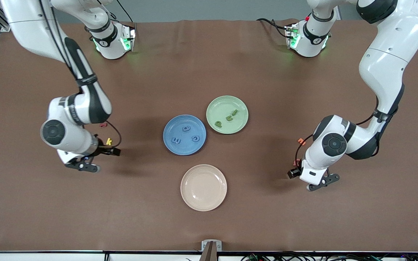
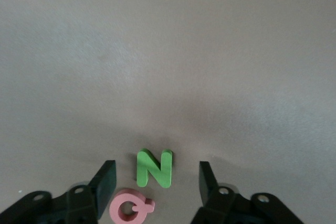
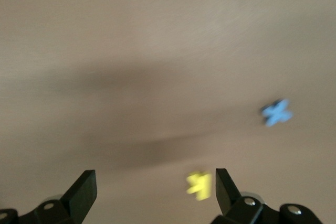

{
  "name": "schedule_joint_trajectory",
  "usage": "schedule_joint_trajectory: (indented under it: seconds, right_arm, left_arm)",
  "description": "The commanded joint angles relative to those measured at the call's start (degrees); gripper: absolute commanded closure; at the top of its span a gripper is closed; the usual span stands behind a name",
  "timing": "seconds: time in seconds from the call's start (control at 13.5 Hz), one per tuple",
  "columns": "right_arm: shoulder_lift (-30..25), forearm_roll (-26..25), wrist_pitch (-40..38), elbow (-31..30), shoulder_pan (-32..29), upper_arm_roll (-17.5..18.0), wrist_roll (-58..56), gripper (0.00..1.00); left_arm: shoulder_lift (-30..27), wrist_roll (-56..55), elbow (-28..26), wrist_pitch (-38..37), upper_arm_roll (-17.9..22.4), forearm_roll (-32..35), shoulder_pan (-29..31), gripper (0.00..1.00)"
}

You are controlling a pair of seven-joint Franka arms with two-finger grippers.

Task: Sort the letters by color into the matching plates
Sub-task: 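Grasp the green N with the left gripper while the right gripper grasps the x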

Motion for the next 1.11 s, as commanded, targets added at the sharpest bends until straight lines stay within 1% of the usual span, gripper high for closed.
schedule_joint_trajectory:
  seconds: [0.0,0.15,0.37,0.44,0.59,0.66,0.74,0.89,0.96,1.03]
  right_arm:
    - [-0.9,-0.5,2.3,-2.5,-5.2,1.1,-10.4,0.0]
    - [-0.7,-0.5,6.3,-4.2,-8.0,1.1,-17.5,0.0]
    - [1.6,-0.5,11.2,-4.3,-11.8,1.1,-26.8,0.0]
    - [2.1,-0.5,12.5,-4.3,-12.1,1.1,-28.4,0.0]
    - [3.1,-0.5,14.3,-4.4,-12.1,1.1,-29.5,0.0]
    - [3.4,-0.5,14.8,-4.4,-11.9,1.0,-29.5,0.0]
    - [4.0,-0.5,15.8,-4.7,-11.8,1.1,-29.6,0.0]
    - [4.2,-0.5,19.8,-7.3,-11.2,1.1,-29.6,0.0]
    - [4.4,-0.5,21.7,-8.5,-11.0,1.1,-29.6,0.0]
    - [4.8,-0.5,22.3,-8.9,-11.0,1.1,-29.6,0.0]
  left_arm:
    - [1.1,0.6,1.1,0.5,2.0,0.2,-0.4,0.33]
    - [1.3,0.5,1.1,0.5,2.3,-0.1,-0.5,0.35]
    - [1.4,0.4,1.1,0.6,2.3,-0.5,-0.7,0.38]
    - [1.4,0.3,1.1,0.6,2.3,-0.5,-0.8,0.38]
    - [1.5,-0.1,1.1,0.6,2.3,-0.6,-1.0,0.45]
    - [1.8,0.0,1.1,0.6,2.3,-0.5,-1.0,0.56]
    - [1.9,0.1,1.1,0.6,2.3,-0.5,-1.1,0.72]
    - [1.9,0.4,1.1,0.6,2.2,-0.5,-1.1,0.98]
    - [1.7,0.4,1.1,0.4,2.2,-0.5,-1.1,1.0]
    - [1.4,1.5,1.3,0.1,2.2,-0.5,-1.2,1.0]
